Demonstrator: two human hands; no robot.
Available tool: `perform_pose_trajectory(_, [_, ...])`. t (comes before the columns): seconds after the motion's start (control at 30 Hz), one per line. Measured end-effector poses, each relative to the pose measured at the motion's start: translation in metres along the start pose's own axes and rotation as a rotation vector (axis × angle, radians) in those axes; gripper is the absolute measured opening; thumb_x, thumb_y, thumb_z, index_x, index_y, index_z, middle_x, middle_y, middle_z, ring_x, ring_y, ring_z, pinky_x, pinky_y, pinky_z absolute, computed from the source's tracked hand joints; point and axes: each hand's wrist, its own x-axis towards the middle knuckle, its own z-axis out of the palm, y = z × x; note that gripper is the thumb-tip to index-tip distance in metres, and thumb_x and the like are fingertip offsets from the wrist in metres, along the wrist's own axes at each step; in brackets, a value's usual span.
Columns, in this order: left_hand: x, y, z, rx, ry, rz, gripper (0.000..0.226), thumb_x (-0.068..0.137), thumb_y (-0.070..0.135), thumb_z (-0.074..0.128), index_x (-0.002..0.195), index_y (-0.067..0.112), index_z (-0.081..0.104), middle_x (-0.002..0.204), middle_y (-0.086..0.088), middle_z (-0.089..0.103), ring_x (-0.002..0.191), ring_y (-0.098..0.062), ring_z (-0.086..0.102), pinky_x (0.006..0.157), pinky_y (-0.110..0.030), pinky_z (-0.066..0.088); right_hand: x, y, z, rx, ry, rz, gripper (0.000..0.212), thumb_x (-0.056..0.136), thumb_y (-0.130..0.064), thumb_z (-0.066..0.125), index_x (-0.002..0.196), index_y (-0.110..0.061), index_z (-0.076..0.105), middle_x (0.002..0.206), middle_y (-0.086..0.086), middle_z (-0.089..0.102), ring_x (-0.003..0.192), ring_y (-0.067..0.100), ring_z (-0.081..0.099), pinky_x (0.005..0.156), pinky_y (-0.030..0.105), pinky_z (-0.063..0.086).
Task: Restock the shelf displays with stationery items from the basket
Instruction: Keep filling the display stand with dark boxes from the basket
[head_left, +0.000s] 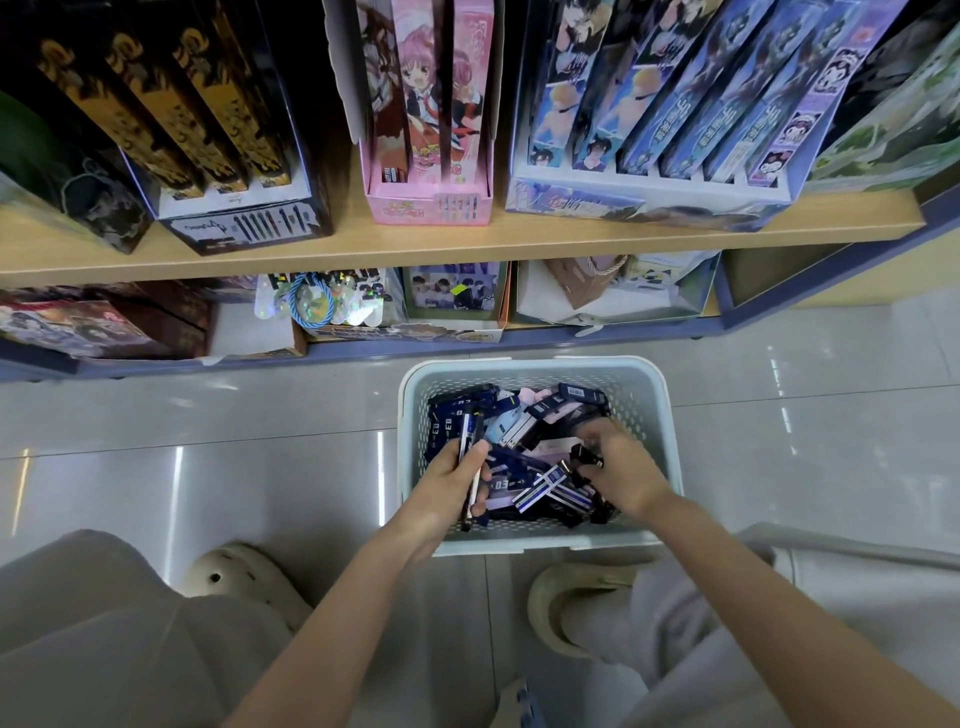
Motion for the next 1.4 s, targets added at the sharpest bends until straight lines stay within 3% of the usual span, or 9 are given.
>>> perform_pose_trajectory(0.13, [-0.003,0.001,0.000,-0.052,0.015,-0.011,0.022,0.100,0.026,0.043,0.108,0.005,0.047,0.073,-0.002,0.047,0.053,-0.009,0.039,0.044,-0.018,0.034,0.010,0.028,0.012,-0.214,-0.127,0.087,0.052,0.085,-0.006,0.066,0.132,-0.008,0.045,0.134,0.012,0.049,0.125,0.026,0.045,0.105,0.029,0.031])
perform_pose_trajectory(0.3, [-0.006,0.000,0.001,-0.041,0.025,-0.031,0.022,0.100,0.026,0.043,0.106,0.006,0.049,0.073,-0.002,0.048,0.053,-0.010,0.041,0.046,-0.019,0.035,0.014,0.029,0.017,-0.242,-0.108,0.066,0.045,0.084,-0.017,0.070,0.124,-0.007,0.052,0.124,0.012,0.059,0.115,0.025,0.053,0.097,0.031,0.040])
perform_pose_trajectory(0.6, [-0.012,-0.001,0.004,-0.003,0.043,-0.053,0.027,0.101,0.027,0.042,0.114,0.004,0.048,0.074,-0.002,0.049,0.053,-0.008,0.043,0.047,-0.019,0.037,0.014,0.027,0.020,-0.473,-0.155,0.017,0.046,0.094,-0.034,0.053,0.131,-0.006,0.045,0.132,0.012,0.047,0.126,0.025,0.040,0.106,0.029,0.030])
perform_pose_trajectory(0.73, [-0.014,-0.001,0.001,0.001,0.050,-0.050,0.028,0.101,0.027,0.042,0.115,0.005,0.048,0.073,-0.001,0.049,0.053,-0.008,0.043,0.047,-0.019,0.037,0.014,0.020,0.017,-0.338,-0.108,0.062,0.041,0.097,-0.029,0.051,0.125,0.001,0.045,0.128,0.017,0.049,0.119,0.028,0.049,0.097,0.029,0.036])
perform_pose_trajectory(0.87, [-0.013,-0.004,-0.001,0.009,0.071,-0.044,0.026,0.100,0.028,0.043,0.113,0.007,0.050,0.073,0.000,0.050,0.052,-0.008,0.042,0.047,-0.019,0.037,0.011,0.016,0.014,-0.090,-0.095,0.070,0.037,0.099,-0.026,0.046,0.124,0.000,0.042,0.112,0.018,0.063,0.093,0.025,0.060,0.072,0.029,0.039])
perform_pose_trajectory(1.03, [-0.012,-0.006,0.002,0.024,0.069,-0.055,0.026,0.100,0.030,0.042,0.111,0.007,0.049,0.073,0.000,0.049,0.051,-0.008,0.043,0.047,-0.018,0.038,0.008,0.023,0.020,-0.231,-0.255,0.076,0.062,0.091,-0.043,0.056,0.134,-0.001,0.042,0.124,0.019,0.059,0.112,0.029,0.057,0.090,0.032,0.043])
perform_pose_trajectory(1.13, [-0.013,-0.006,0.005,0.021,0.060,-0.060,0.026,0.100,0.029,0.042,0.112,0.006,0.049,0.073,-0.001,0.049,0.050,-0.006,0.044,0.047,-0.019,0.038,0.007,0.026,0.022,-0.216,-0.269,0.078,0.072,0.083,-0.047,0.067,0.136,-0.005,0.043,0.119,0.015,0.063,0.108,0.027,0.059,0.088,0.031,0.045])
perform_pose_trajectory(1.3, [-0.015,-0.006,0.006,0.032,0.057,-0.054,0.028,0.101,0.029,0.042,0.114,0.005,0.048,0.073,-0.001,0.049,0.052,-0.009,0.042,0.048,-0.020,0.037,0.005,0.025,0.021,-0.183,-0.250,0.062,0.061,0.090,-0.033,0.062,0.142,-0.011,0.040,0.129,0.013,0.059,0.113,0.026,0.059,0.088,0.026,0.042])
perform_pose_trajectory(1.4, [-0.017,-0.008,0.004,0.019,0.067,-0.053,0.026,0.101,0.028,0.042,0.112,0.005,0.048,0.072,-0.001,0.049,0.052,-0.009,0.041,0.047,-0.020,0.036,0.004,0.023,0.021,-0.201,-0.230,0.020,0.042,0.098,-0.030,0.050,0.133,-0.006,0.049,0.116,0.017,0.064,0.105,0.029,0.062,0.077,0.028,0.041])
